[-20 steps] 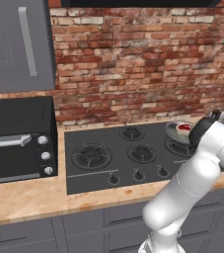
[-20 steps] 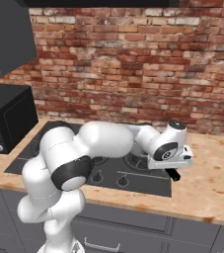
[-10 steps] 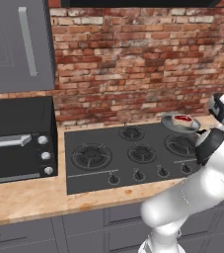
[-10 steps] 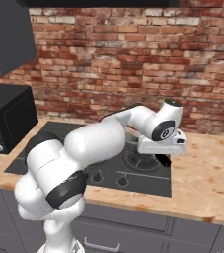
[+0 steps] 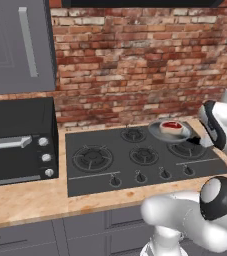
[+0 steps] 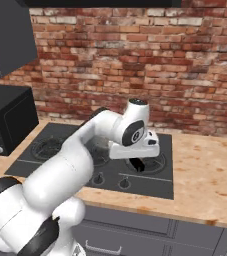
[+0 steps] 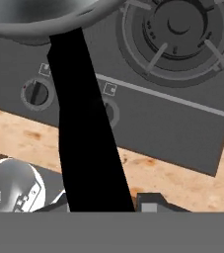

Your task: Pick up the pan with the steak in it and place it on the dining table. Then place the steak on the plate.

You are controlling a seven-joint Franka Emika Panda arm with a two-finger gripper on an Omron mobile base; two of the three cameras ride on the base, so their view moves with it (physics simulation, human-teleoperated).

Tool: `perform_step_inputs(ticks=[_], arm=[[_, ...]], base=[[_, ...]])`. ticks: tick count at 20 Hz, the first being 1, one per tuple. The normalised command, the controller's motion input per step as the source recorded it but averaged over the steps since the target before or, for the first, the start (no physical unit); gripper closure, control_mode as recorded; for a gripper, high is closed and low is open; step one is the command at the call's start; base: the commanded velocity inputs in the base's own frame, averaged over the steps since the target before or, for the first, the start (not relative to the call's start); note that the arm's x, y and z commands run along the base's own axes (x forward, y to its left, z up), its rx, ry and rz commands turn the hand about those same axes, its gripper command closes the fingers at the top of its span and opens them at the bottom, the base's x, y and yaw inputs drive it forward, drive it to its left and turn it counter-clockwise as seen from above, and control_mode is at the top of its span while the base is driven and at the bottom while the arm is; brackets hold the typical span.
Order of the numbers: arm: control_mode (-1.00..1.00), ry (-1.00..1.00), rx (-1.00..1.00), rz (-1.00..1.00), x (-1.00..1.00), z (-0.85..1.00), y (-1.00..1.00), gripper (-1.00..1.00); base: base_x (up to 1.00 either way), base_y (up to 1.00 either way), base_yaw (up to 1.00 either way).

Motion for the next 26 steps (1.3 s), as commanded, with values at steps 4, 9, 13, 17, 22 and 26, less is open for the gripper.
perform_step_inputs(ticks=[4,9,13,17,22,26], arm=[[-1.00,-0.18,-0.04,0.07,-0.58,0.00,0.73,1.00],[-1.00,-0.16,0.00,0.14,-0.50,0.02,0.51,1.00],[-1.00,-0.03,0.00,0.23,-0.44,0.07,0.40,1.00],[-1.00,0.00,0.00,0.30,-0.35,0.04,0.34,1.00],[-1.00,0.01,0.00,0.07,-0.11,0.00,0.06,1.00],[1.00,0.00,0.00,0.01,-0.08,-0.02,0.00,1.00]], base=[[0.00,0.00,0.00],[0.00,0.00,0.00],[0.00,0.00,0.00],[0.00,0.00,0.00],[0.00,0.00,0.00],[-0.36,0.00,0.03]])
